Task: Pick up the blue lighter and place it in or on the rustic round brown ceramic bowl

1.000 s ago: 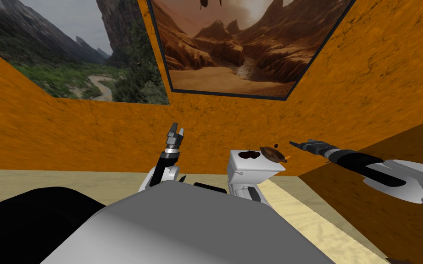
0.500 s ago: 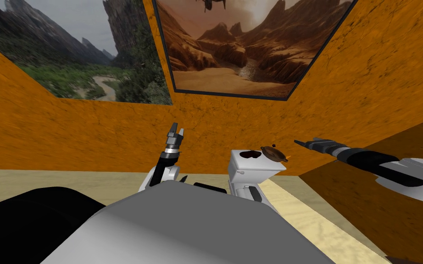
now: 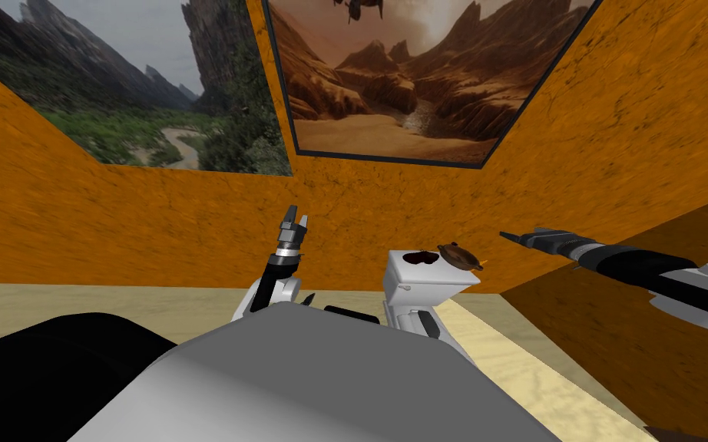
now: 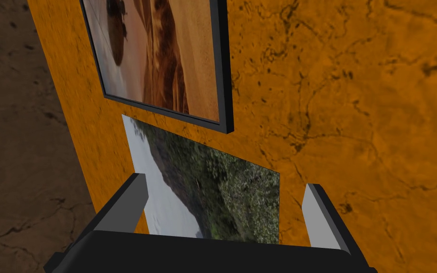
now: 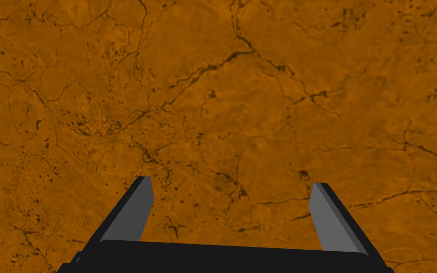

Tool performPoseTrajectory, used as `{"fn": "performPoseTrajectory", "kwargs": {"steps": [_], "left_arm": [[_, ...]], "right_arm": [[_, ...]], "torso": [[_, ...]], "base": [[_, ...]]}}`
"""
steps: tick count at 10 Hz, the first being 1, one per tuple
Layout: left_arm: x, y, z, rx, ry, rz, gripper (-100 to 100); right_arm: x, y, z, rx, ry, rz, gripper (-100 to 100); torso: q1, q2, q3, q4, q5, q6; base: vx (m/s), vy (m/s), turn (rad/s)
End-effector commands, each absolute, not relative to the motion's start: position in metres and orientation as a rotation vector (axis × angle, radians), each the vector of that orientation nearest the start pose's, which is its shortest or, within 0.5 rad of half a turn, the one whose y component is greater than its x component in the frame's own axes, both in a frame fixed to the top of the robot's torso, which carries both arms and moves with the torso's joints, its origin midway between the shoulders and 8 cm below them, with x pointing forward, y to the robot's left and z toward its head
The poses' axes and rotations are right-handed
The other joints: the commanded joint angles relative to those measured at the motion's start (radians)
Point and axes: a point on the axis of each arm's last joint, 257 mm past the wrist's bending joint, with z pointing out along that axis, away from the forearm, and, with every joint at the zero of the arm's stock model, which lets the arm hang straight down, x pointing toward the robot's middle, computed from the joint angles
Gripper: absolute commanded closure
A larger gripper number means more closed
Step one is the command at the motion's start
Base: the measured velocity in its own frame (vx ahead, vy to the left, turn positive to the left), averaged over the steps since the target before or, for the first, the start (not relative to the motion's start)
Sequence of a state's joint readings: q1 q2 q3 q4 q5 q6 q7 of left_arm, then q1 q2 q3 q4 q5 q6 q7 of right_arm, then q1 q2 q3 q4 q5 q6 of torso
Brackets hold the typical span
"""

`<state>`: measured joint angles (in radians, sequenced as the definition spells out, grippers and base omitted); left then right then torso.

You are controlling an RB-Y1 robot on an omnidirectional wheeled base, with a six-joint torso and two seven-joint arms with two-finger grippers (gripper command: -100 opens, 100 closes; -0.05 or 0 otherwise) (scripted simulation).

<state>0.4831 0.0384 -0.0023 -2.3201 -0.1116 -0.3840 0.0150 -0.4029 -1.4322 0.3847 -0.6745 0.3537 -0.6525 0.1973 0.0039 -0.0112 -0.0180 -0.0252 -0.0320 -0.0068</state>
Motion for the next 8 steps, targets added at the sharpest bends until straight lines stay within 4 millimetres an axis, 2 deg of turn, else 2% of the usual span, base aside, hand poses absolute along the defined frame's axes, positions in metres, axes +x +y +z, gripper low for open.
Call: {"fn": "performPoseTrajectory", "kwargs": {"steps": [1,2,3,8], "left_arm": [[0.3585,0.2639,0.0240,-0.618,0.741,-1.232,0],[0.3585,0.2639,0.0240,-0.618,0.741,-1.232,0],[0.3585,0.2639,0.0240,-0.618,0.741,-1.232,0],[0.3585,0.2639,0.0240,-0.618,0.741,-1.232,0]], "right_arm": [[0.5017,-0.6998,-0.0269,-0.267,1.798,-0.333,-100],[0.5028,-0.6950,-0.0289,-0.277,1.799,-0.326,-100],[0.5025,-0.6957,-0.0285,-0.275,1.799,-0.326,0],[0.5025,-0.6956,-0.0285,-0.276,1.799,-0.326,0]], "torso": [[0.000,0.000,0.000,0.000,0.000,0.000],[-0.001,-0.001,0.000,0.000,0.000,0.000],[-0.002,-0.001,-0.001,0.000,-0.001,0.000],[-0.003,-0.001,-0.001,0.000,-0.001,0.000]], "base": [[-0.008,0.024,-0.004],[-0.002,0.008,-0.002],[0.000,0.000,0.000],[0.000,0.000,0.000]]}}
